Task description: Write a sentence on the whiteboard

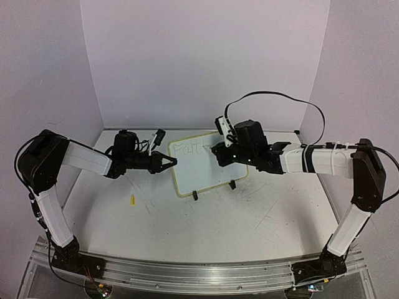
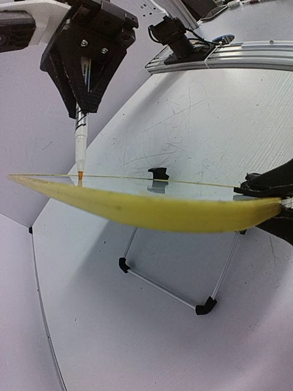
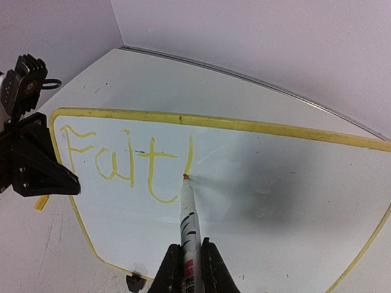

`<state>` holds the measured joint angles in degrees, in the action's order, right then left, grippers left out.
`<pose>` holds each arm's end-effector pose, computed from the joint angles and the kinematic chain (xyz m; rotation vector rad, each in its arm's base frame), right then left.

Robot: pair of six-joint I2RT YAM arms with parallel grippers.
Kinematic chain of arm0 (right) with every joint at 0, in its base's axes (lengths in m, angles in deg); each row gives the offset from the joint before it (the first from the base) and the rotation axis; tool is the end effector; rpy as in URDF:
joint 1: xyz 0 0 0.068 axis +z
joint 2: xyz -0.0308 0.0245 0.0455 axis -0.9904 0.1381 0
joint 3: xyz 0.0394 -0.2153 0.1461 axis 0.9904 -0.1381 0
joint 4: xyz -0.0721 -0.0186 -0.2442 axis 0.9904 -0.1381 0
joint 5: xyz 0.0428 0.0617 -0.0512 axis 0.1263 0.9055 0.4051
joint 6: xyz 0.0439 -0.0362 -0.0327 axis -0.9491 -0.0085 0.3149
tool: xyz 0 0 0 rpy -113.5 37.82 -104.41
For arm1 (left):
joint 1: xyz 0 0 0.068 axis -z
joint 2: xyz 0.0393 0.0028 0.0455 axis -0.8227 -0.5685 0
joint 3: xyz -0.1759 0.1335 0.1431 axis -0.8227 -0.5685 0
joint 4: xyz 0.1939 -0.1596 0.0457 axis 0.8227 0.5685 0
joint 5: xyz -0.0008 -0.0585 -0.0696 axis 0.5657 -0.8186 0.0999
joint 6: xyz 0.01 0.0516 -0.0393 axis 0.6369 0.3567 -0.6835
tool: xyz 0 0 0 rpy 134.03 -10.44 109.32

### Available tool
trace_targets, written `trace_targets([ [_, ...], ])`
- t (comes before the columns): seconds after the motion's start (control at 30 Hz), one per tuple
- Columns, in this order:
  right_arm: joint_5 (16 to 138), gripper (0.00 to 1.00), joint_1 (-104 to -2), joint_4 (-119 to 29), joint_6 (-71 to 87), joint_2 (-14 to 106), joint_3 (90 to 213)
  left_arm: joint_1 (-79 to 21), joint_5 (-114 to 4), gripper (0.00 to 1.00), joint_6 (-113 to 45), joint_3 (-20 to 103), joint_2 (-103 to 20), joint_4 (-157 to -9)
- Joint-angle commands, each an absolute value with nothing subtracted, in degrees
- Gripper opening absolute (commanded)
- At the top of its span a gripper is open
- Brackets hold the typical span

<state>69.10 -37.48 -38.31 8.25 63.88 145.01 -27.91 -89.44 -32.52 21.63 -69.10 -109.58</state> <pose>0.2938 0.2888 0.2491 -0.6475 1.9152 0.5644 0.3206 -0.2060 0.1712 0.8036 1.8610 -1.1537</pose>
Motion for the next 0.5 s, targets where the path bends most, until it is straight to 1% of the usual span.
trace_targets([
  [0.0,68.9,0.00,-37.0,-38.9,6.9,62.4,143.8,-28.3,-83.6,0.00,-27.9,22.8,-68.5,-105.3],
  [0.47,67.7,0.00,-36.9,-38.4,7.1,62.4,145.2,-28.3,-83.6,0.00,-27.9,22.6,-68.4,-105.2],
])
